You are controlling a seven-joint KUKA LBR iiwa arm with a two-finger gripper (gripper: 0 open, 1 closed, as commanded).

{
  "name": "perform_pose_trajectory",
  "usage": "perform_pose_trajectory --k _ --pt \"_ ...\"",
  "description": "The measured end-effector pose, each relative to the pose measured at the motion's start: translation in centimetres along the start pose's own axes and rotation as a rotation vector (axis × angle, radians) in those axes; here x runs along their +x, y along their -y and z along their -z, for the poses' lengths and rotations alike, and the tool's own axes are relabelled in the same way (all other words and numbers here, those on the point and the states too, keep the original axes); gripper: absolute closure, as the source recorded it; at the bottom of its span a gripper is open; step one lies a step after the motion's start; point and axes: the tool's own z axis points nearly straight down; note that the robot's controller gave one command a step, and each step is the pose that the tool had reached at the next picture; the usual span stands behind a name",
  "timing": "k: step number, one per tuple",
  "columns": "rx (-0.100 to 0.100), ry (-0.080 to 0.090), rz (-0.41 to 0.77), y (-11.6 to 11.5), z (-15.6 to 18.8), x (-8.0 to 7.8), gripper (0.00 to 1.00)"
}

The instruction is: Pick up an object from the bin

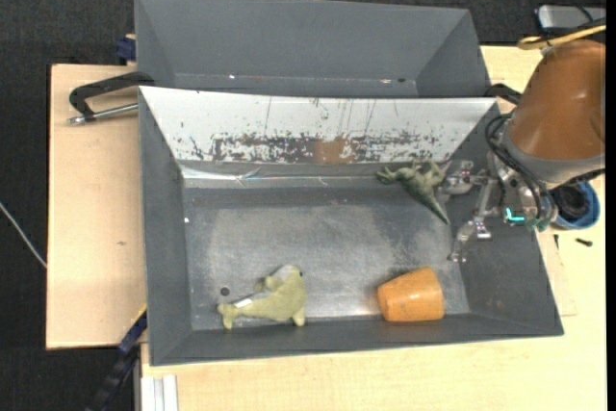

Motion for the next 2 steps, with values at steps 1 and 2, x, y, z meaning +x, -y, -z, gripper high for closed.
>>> perform_pose_trajectory --k 1,2 --pt "0.000 0.004 0.258 -4.8 0.9 5.3 0.00" --pt "0.000 0.008 0.299 -6.0 -6.9 5.2 0.00"
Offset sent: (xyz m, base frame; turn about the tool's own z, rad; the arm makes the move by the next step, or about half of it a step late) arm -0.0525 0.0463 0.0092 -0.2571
